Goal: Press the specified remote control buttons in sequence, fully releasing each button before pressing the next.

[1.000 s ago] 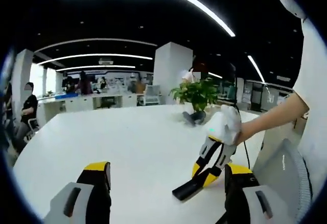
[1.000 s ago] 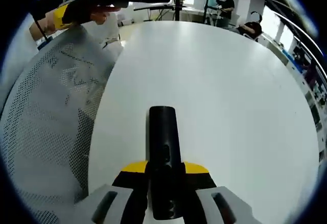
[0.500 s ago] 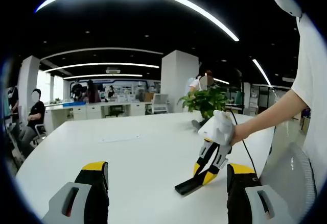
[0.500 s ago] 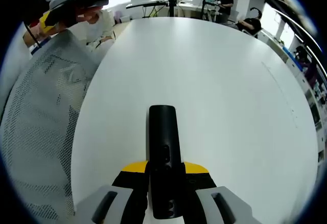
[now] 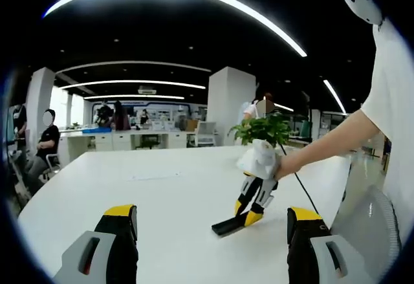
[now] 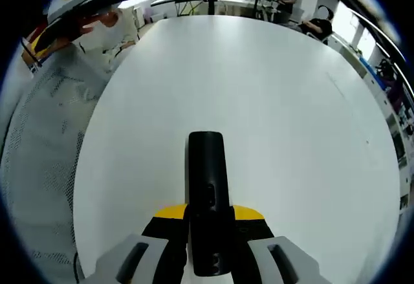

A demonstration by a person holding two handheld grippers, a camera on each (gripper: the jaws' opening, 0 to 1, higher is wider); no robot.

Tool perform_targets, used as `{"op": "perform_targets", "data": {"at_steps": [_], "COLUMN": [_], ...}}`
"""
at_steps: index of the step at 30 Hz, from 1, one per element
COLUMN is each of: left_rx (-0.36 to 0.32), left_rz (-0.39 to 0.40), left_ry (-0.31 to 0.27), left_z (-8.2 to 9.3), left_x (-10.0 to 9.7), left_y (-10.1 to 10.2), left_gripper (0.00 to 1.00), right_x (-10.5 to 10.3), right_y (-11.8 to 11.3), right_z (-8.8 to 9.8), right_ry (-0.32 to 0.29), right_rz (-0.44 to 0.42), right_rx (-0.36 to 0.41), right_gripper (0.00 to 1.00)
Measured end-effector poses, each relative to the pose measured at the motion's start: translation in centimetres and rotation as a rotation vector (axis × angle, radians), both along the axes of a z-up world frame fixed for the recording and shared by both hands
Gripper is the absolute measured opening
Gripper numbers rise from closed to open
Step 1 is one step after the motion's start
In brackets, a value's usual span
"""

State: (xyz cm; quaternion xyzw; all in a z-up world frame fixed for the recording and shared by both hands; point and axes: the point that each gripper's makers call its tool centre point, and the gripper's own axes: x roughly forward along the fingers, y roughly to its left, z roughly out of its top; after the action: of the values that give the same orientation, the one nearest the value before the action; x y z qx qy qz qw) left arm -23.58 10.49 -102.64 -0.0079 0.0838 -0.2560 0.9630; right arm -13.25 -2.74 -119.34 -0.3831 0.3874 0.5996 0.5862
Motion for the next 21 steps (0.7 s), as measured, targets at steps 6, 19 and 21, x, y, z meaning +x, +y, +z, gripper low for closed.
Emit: {"op": "perform_targets", "data": {"at_steps": [6, 19, 21], "left_rx": [-0.005, -0.011, -0.013], "left_rz": [0.003, 0.018, 0.021], "left_ry": [0.0, 0.0, 0.002], "left_z": [-0.1, 0.0, -0.1], "left_x": [0.0, 0.2, 0.2], "left_y": [0.2, 0.5, 0.6], "left_gripper": [1.0, 1.0, 1.0], "right_x": [1.5, 5.7, 6.2], "right_y": [0.1, -0.2, -0.2], "right_z": [0.0, -0.4, -0.4], "right_ry": [-0.003, -0.026, -0.025], "right_rz": [0.005, 0.032, 0.031], "right_rx": [-0.02, -0.073, -0.076], "right_gripper": [0.21, 0.21, 0.21]}}
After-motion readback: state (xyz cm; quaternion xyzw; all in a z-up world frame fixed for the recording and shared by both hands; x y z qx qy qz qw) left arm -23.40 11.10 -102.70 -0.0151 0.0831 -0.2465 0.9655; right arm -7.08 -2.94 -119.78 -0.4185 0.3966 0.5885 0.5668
